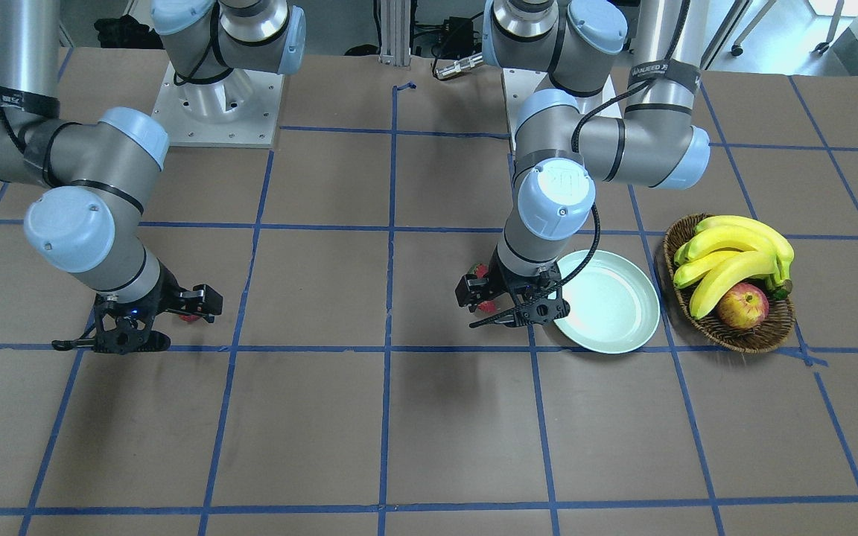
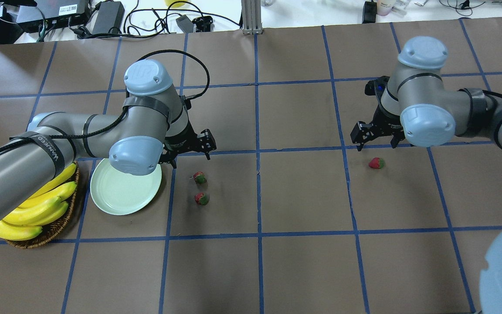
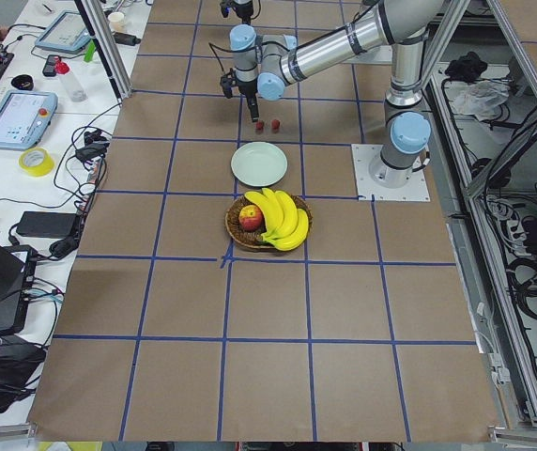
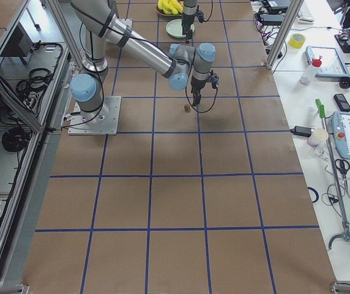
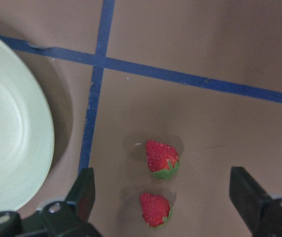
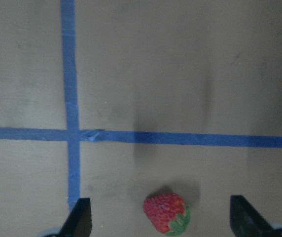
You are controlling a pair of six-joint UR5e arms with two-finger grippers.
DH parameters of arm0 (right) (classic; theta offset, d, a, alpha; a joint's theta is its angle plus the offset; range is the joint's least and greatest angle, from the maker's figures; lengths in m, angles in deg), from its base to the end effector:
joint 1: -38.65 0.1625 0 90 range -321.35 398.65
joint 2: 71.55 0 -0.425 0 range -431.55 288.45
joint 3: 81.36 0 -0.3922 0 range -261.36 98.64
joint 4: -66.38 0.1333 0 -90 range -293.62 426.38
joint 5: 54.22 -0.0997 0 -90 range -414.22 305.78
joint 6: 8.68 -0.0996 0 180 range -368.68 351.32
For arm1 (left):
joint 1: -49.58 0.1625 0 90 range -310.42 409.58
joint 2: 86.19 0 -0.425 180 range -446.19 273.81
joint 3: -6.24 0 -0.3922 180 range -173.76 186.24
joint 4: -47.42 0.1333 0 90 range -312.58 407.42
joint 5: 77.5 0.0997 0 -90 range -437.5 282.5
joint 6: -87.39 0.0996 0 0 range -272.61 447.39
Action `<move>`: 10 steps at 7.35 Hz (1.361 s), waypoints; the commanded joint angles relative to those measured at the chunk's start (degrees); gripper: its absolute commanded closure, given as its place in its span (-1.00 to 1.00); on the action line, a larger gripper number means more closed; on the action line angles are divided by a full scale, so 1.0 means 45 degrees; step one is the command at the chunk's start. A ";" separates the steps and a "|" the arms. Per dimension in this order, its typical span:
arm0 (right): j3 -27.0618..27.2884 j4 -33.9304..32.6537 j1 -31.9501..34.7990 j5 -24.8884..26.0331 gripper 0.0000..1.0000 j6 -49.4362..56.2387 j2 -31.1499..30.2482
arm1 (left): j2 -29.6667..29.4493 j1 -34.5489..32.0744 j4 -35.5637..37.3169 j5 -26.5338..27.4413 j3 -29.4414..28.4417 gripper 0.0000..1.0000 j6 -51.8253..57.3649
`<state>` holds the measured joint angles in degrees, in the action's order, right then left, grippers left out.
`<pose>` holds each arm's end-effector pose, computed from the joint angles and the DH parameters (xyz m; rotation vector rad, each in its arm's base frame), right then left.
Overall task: Collect all strawberries into plate
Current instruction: 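Grasp the farthest strawberry with the right gripper while the left gripper reaches the strawberries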
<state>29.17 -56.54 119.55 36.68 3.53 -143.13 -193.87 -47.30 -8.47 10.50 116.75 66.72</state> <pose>0.0466 -0.5422 0.2097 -0.0863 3.1319 0.1667 -0.1992 -0.5095 0.2186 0.3768 -3.0995 -0.1210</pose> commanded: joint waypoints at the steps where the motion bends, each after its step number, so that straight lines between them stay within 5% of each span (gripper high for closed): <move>1: 0.0980 -0.0712 -0.0400 -0.0547 -0.92 0.0628 0.0086 | -0.0425 -0.0034 0.1516 0.0054 0.0829 -0.92 -0.0231; 3: 0.1529 -0.1375 -0.0400 -0.0786 -0.62 0.0628 0.0145 | -0.0699 -0.0171 0.1757 0.0209 0.1087 -0.87 -0.0271; 4: 0.1434 -0.1377 -0.0400 -0.0748 0.15 0.0608 0.0126 | -0.0836 -0.0190 0.1854 0.0287 0.1029 -0.80 -0.0271; 5: 0.1433 -0.1377 -0.0400 -0.0651 0.67 0.0492 0.0106 | -0.0895 -0.0191 0.2165 0.0308 0.1028 -0.70 -0.0232; 6: 0.1414 -0.1281 -0.0400 -0.0650 0.94 0.0491 0.0009 | -0.0895 -0.0210 0.2168 0.0327 0.1009 -0.01 -0.0097; 9: 0.1317 -0.1299 0.0045 -0.0824 1.00 -0.0341 -0.0147 | -0.0798 -0.0814 0.2110 0.0308 0.0989 0.69 -0.0232; 10: 0.0891 -0.1009 0.1248 -0.0767 1.00 -0.1625 -0.0496 | -0.0701 -0.0796 0.2071 0.0269 0.0970 0.89 -0.0232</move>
<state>34.80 -62.04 120.35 33.29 1.85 -143.97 -197.43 -50.48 1.06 11.80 121.18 65.72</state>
